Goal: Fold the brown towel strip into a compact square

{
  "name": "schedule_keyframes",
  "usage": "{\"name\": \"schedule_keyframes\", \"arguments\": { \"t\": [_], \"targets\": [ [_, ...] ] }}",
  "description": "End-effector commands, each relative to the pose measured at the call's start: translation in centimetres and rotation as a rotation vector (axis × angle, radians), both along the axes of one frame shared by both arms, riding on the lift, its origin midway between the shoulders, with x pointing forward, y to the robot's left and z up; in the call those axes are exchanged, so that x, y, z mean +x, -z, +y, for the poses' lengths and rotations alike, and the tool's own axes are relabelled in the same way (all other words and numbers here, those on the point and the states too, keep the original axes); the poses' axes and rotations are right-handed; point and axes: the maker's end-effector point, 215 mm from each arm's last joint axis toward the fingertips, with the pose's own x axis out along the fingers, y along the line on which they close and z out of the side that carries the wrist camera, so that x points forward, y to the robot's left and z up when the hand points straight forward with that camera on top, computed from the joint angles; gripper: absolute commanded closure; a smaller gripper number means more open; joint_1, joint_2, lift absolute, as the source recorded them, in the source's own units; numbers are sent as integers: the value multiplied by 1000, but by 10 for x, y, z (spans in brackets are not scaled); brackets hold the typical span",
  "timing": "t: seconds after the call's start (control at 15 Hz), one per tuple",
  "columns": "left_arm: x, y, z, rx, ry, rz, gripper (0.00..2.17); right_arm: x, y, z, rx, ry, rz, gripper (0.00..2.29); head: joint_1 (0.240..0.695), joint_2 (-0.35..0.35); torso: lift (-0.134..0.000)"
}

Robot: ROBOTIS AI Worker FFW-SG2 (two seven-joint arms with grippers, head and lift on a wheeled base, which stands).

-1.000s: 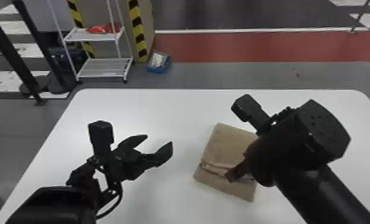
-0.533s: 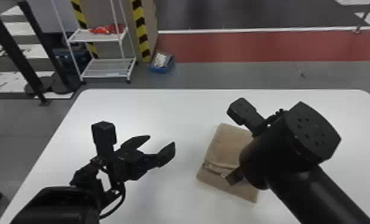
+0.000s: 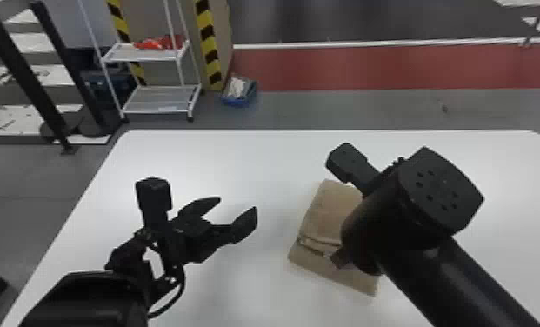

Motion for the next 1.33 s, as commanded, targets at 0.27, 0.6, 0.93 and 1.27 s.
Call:
{"name": "schedule_keyframes", "arguments": {
  "t": [0.27,0.6,0.93,1.27],
  "targets": [
    [0,0,2,0,-3,0,66,1,0,-2,-5,6,-3,674,695,95,-124],
    [0,-2,2,-1,-1,-3,66,3,-13,3,39,11,-27,677,695,96,-124],
    [-1,-2,2,-3,1,-4,66,4,-13,-2,45,30,-25,944,695,96,-124],
    [-1,-6,1,-3,4,-11,66,7,-13,-8,50,51,-22,1291,695,91,-124]
  ]
}}
